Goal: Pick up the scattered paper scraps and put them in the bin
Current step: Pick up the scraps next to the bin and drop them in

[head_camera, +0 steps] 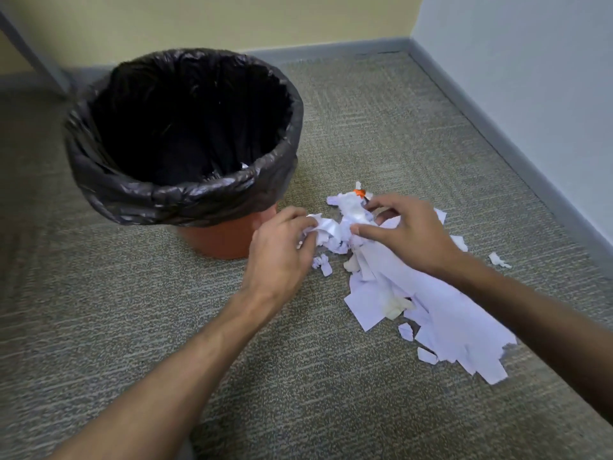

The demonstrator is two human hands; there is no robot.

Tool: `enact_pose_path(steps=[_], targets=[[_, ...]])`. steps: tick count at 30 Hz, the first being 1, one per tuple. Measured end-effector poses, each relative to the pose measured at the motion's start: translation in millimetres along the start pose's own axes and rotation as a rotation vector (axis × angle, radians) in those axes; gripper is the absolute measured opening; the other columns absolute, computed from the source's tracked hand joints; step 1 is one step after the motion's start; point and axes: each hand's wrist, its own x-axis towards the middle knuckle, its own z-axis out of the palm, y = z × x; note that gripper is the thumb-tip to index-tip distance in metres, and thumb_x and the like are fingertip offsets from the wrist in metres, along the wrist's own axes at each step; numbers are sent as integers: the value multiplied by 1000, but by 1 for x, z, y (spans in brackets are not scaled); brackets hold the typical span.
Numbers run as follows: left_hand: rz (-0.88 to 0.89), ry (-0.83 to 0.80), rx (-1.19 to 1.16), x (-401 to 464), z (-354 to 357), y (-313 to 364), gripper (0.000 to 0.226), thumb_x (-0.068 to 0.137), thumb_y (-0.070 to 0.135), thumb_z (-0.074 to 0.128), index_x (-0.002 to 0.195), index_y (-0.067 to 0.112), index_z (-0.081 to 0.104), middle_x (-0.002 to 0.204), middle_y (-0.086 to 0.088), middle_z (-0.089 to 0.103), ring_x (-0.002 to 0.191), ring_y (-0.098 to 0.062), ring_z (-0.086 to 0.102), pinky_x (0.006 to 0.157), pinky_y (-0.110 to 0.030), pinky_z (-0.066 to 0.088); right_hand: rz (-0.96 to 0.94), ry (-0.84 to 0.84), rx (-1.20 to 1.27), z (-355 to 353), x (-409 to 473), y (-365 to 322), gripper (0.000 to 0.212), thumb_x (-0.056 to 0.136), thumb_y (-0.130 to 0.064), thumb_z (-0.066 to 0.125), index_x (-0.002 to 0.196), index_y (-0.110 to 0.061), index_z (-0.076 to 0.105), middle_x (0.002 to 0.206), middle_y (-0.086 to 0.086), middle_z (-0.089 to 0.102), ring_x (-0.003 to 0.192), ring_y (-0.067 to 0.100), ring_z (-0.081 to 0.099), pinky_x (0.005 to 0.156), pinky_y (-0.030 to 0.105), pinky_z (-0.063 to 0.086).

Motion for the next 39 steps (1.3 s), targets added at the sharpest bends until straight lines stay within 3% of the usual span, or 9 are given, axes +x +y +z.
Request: enact_pose_path(steps=[7, 11, 16, 20, 22, 26, 31, 36, 39], targets=[[186, 184, 58, 42, -57, 35, 15, 89, 14, 67, 102, 8, 74, 107, -3, 68, 88, -22, 68, 70, -41, 58, -133, 113, -28, -62, 21, -86, 30, 75, -43, 80, 97, -27, 68, 94, -17, 66, 76, 2, 63, 64, 7, 43], [172, 293, 145, 78, -103, 29, 15, 87, 11, 66, 98, 7, 75, 106, -7, 70, 87, -28, 68, 73, -44, 57, -188, 84, -41, -67, 45, -131, 38, 77, -45, 78, 108, -25, 69, 101, -13, 67, 82, 3, 64, 68, 20, 47], [-91, 262, 184, 108, -139, -4, 20, 84, 17, 63, 101, 16, 73, 109, -3, 69, 93, -31, 66, 82, -42, 53, -229, 30, -59, -31, 89, -168, 41, 74, -47, 80, 106, -22, 72, 107, -9, 72, 89, 7, 66, 76, 27, 47], [-305, 111, 288, 109, -143, -19, 26, 87, 23, 60, 110, 25, 71, 114, -5, 68, 104, -37, 62, 83, -42, 48, -230, -81, -120, -2, 108, -179, 27, 78, -46, 76, 73, -22, 67, 59, -21, 62, 56, 1, 54, 57, 25, 34], [-330, 55, 318, 105, -142, -20, 27, 91, 26, 54, 112, 25, 71, 123, -4, 64, 112, -36, 58, 84, -43, 46, -234, -103, -129, 4, 110, -177, 30, 84, -48, 70, 82, -18, 73, 59, -18, 61, 54, -2, 49, 57, 23, 35], [-221, 118, 368, 85, -130, -18, 27, 95, 29, 52, 109, 18, 71, 134, -3, 53, 125, -28, 47, 77, -45, 44, -224, -38, -71, 4, 103, -157, 31, 89, -48, 62, 94, -21, 76, 89, -9, 73, 82, 6, 67, 83, 35, 56], [151, 275, 358, 50, -101, -13, 23, 90, 29, 58, 94, 10, 71, 103, -6, 61, 95, -25, 55, 63, -36, 46, -230, 44, -177, -7, 72, -108, 26, 88, -46, 63, 95, -25, 75, 89, -12, 73, 82, 1, 66, 77, 27, 53], [409, 113, 393, 14, -52, -12, 20, 92, 24, 56, 87, 10, 68, 84, -5, 61, 73, -23, 54, 59, -36, 39, -146, -75, -276, 9, 52, -42, 25, 87, -38, 66, 103, -21, 71, 90, -14, 70, 78, 8, 67, 77, 31, 54], [406, -28, 406, -7, -18, -21, 20, 90, 25, 54, 88, 11, 67, 85, -4, 61, 75, -24, 56, 58, -37, 45, -102, -151, -379, 31, 51, -4, 27, 83, -39, 66, 104, -23, 69, 95, -11, 71, 83, 16, 67, 81, 40, 54]])
